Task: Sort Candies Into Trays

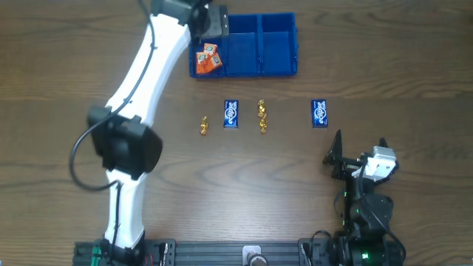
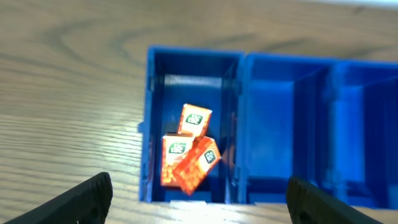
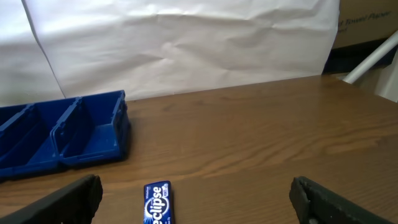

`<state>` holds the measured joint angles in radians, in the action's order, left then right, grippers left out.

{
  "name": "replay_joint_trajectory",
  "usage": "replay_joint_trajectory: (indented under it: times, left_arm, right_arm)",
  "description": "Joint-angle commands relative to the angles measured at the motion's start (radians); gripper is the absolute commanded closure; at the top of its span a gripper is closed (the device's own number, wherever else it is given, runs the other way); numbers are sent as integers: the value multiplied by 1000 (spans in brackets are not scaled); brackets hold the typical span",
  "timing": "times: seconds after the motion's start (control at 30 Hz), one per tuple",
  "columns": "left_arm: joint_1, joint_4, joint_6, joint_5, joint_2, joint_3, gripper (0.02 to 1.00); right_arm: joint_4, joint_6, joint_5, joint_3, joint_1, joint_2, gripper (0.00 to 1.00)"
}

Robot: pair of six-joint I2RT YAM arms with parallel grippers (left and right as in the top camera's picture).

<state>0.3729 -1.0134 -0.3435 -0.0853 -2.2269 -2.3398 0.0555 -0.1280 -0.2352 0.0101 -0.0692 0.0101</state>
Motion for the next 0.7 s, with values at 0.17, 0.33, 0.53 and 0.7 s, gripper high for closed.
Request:
replay_joint_trajectory:
  times: [0.17, 0.33, 0.53, 0.7]
  left_arm:
    - [-7, 258, 93, -98, 594, 326, 110]
    - [-65, 601, 135, -60, 995, 865, 110]
    - [-195, 728, 222, -8, 1365, 1285, 121]
    - [-256, 788, 312, 28, 1650, 1575, 112]
  right_arm:
    - [3, 6, -3, -2, 3, -8, 1]
    - [3, 6, -2, -2, 3, -8, 1]
    - [3, 6, -2, -2, 3, -8, 1]
    - [3, 6, -3, -2, 3, -8, 1]
